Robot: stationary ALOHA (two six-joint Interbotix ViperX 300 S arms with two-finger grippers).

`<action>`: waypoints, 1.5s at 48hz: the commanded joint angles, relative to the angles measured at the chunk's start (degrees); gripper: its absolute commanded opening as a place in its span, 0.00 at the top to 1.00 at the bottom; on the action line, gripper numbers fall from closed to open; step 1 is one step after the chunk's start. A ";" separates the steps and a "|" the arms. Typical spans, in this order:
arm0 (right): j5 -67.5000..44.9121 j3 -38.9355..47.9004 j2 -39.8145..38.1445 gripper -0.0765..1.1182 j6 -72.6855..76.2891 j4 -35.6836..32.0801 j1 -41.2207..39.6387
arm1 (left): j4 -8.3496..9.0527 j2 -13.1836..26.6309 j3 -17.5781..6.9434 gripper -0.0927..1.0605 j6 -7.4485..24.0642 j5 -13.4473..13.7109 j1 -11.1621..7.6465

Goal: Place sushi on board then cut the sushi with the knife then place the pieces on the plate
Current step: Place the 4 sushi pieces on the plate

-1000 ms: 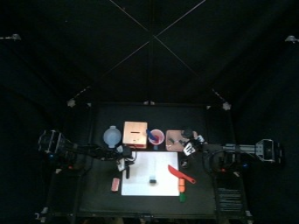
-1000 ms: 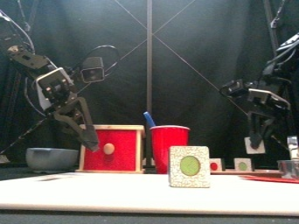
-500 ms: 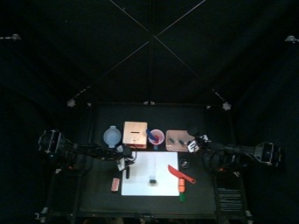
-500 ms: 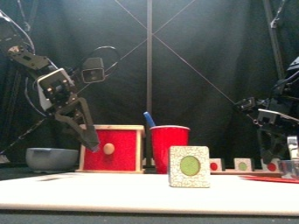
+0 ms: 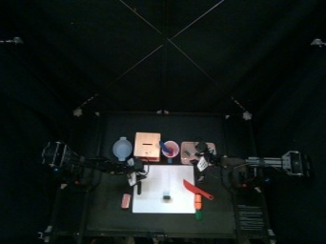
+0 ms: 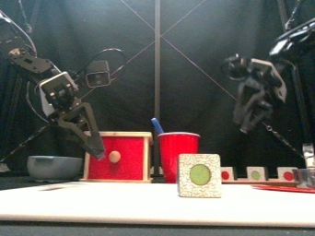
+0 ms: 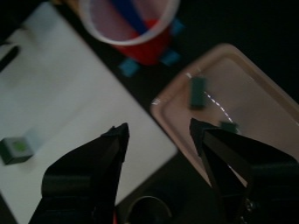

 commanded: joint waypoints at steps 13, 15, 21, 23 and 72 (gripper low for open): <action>0.18 -16.35 17.93 0.19 0.09 -3.69 18.90 | -0.79 -0.26 -1.05 0.27 -0.09 -0.26 -0.09; 0.26 -17.84 20.30 0.19 0.18 -3.60 20.57 | -0.88 -0.26 -1.05 0.27 0.00 -0.26 -0.09; -0.35 -20.39 24.61 0.18 0.18 -1.49 23.20 | -0.88 -0.26 -1.05 0.27 0.00 -0.26 -0.09; -0.62 -21.01 25.84 0.19 0.18 -0.70 23.64 | -0.88 -0.26 -1.05 0.27 0.00 -0.26 -0.09; -7.38 -26.10 39.90 0.42 -0.18 0.09 21.71 | -0.62 -0.26 -0.70 0.27 0.18 -0.35 0.00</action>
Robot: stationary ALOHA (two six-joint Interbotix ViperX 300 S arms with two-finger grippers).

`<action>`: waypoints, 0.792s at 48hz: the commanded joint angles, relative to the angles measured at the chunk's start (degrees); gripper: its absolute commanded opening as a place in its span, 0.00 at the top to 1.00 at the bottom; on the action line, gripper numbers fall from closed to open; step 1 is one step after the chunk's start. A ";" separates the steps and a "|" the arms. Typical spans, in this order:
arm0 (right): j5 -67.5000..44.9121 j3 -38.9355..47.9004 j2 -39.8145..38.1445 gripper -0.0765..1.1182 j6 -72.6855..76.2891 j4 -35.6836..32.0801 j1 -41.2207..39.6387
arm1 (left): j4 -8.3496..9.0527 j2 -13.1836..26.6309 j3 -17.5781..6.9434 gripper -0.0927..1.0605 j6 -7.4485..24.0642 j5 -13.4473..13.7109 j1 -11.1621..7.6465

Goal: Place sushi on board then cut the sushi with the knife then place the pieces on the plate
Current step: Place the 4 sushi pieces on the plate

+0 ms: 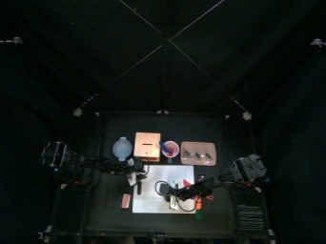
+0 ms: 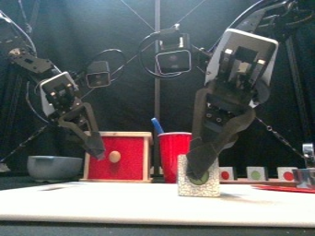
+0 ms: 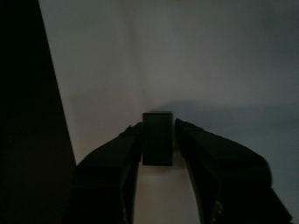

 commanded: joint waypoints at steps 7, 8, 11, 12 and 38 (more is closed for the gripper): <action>4.22 0.97 -8.35 0.47 0.00 -0.35 -2.11 | 0.09 -0.26 -0.79 0.27 0.18 -0.35 0.00; 5.01 1.41 -9.49 0.47 0.00 -0.35 -2.55 | 0.09 -0.35 -0.70 0.27 0.09 -0.35 0.00; 7.47 3.08 -13.36 0.47 0.09 -0.26 -3.87 | 0.09 -0.35 -0.79 0.27 0.09 -0.26 0.00; 8.26 3.69 -14.59 0.47 0.09 -0.26 -4.48 | 0.09 -0.26 -0.70 0.27 0.09 -0.26 0.00; 12.66 23.03 -34.45 0.47 -0.09 -4.31 -37.79 | 0.18 -0.44 -1.05 0.27 0.18 -0.26 0.53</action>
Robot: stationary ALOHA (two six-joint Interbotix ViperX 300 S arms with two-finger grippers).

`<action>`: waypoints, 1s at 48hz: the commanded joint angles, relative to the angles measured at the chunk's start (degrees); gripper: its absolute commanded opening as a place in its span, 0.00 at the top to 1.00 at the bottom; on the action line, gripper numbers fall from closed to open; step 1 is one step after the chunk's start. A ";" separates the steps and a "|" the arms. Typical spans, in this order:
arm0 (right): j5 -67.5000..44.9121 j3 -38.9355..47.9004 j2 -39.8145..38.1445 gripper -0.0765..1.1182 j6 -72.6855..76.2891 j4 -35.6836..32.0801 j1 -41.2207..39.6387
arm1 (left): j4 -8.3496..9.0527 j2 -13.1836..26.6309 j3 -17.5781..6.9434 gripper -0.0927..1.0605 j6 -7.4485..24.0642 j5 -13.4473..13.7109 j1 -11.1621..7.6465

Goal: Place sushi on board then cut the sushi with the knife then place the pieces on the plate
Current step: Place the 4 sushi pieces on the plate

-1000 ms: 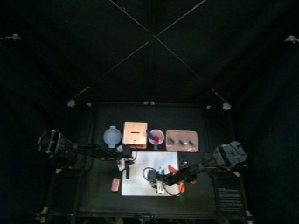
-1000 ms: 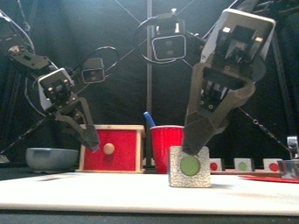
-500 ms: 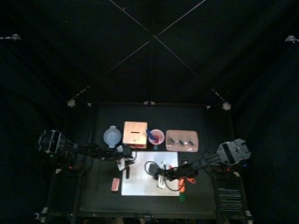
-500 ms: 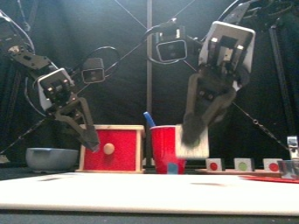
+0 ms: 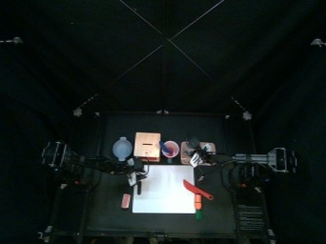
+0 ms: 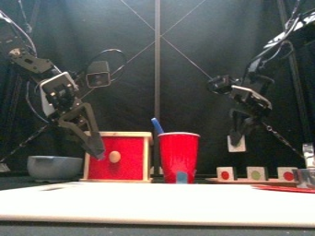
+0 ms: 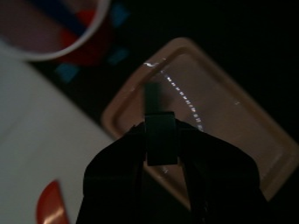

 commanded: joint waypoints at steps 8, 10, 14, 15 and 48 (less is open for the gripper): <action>-5.45 3.87 -0.79 0.46 -0.26 -2.37 -11.69 | 0.18 -0.70 -0.97 0.27 0.18 1.14 1.23; -6.24 4.48 -0.18 0.46 -0.26 -2.29 -12.48 | 0.18 -0.79 -0.97 0.27 0.18 1.58 1.49; -7.21 5.54 1.14 0.44 -0.26 -2.37 -13.54 | 0.53 -0.97 -0.79 0.27 0.18 2.81 1.67; -7.29 5.71 1.41 0.43 -0.26 -2.37 -13.71 | 0.62 -1.05 -0.79 0.27 0.18 3.16 1.67; -4.22 2.37 -2.11 0.29 -0.18 -2.81 -12.66 | 3.25 -1.14 -0.97 0.27 0.18 3.96 2.37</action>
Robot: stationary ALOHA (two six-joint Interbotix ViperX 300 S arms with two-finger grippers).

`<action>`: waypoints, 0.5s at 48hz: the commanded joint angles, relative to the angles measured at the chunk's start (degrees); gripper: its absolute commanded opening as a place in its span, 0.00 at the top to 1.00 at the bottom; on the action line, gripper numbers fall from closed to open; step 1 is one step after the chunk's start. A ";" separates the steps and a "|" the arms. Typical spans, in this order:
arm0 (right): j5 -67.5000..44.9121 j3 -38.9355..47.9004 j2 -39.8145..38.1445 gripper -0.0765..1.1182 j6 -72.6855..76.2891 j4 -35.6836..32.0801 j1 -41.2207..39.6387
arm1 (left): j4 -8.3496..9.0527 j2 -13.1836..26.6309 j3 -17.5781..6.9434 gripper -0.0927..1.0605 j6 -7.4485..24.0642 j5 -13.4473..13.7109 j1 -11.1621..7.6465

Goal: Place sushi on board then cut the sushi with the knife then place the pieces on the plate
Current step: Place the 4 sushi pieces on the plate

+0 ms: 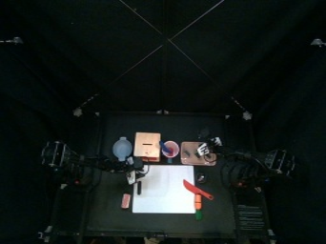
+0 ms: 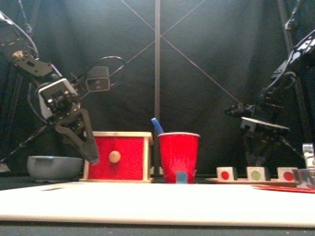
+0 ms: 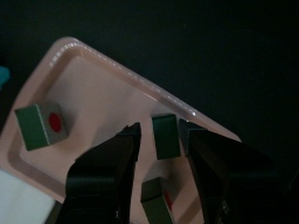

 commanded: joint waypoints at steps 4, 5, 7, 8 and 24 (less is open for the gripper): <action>2.02 -5.98 -6.59 0.29 -0.09 -1.23 6.94 | 0.53 -0.79 -0.79 0.27 0.00 -0.09 0.18; 2.20 -6.59 -7.12 0.29 -0.09 -1.49 8.00 | 0.44 -0.79 -0.79 0.27 -0.09 0.00 0.18; 2.37 -7.82 -8.09 0.29 0.00 -2.02 10.28 | 0.44 -0.79 -0.88 0.27 -0.09 0.09 0.18; 2.46 -8.53 -8.53 0.29 0.00 -2.11 11.34 | 0.53 -0.79 -0.88 0.27 -0.09 0.09 0.18; 3.87 -12.39 -8.09 0.29 0.09 -2.55 21.62 | 0.18 -0.79 -1.05 0.27 -0.35 0.18 0.09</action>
